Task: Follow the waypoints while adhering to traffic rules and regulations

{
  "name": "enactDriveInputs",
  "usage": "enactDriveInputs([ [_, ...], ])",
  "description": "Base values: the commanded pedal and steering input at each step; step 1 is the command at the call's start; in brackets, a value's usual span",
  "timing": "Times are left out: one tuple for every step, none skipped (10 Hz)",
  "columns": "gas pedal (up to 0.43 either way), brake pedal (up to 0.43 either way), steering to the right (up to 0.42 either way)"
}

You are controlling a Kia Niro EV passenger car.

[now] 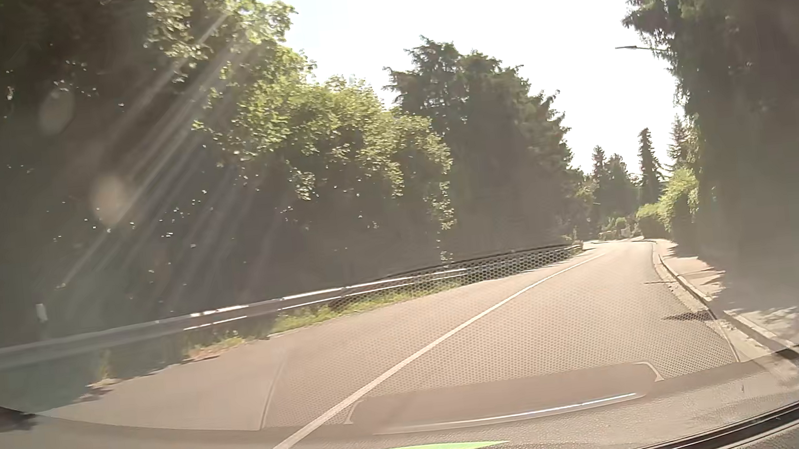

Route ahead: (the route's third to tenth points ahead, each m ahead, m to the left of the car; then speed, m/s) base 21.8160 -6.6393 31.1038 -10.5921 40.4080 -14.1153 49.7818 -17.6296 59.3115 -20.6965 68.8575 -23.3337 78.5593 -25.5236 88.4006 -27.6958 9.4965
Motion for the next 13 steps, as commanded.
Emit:
enactDriveInputs([
  [0.118, 0.000, 0.144],
  [0.138, 0.000, 0.140],
  [0.138, 0.000, 0.133],
  [0.150, 0.000, 0.125],
  [0.150, 0.000, 0.116],
  [0.150, 0.000, 0.112],
  [0.150, 0.000, 0.109],
  [0.150, 0.000, 0.104],
  [0.150, 0.000, 0.095],
  [0.150, 0.000, 0.073],
  [0.150, 0.000, 0.057],
  [0.150, 0.000, 0.048],
  [0.150, 0.000, 0.041],
])
